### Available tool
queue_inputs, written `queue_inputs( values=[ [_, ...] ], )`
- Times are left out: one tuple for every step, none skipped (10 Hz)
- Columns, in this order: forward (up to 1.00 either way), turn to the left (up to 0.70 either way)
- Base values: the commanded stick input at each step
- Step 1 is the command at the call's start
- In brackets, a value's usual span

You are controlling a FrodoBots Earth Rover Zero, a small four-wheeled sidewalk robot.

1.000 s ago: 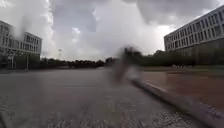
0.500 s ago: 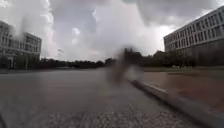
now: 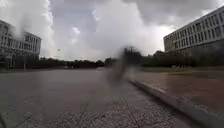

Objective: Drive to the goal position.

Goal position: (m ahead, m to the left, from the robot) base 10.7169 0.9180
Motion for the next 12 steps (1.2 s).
queue_inputs(
  values=[
    [0.70,0.01],
    [0.70,0.02],
    [0.70,0.03],
    [0.70,0.03],
    [0.70,0.03],
    [0.70,0.03],
    [0.70,0.03],
    [0.70,0.02],
    [0.70,0.02],
    [0.70,0.00],
    [0.70,0.01],
    [0.70,0.01]
  ],
)
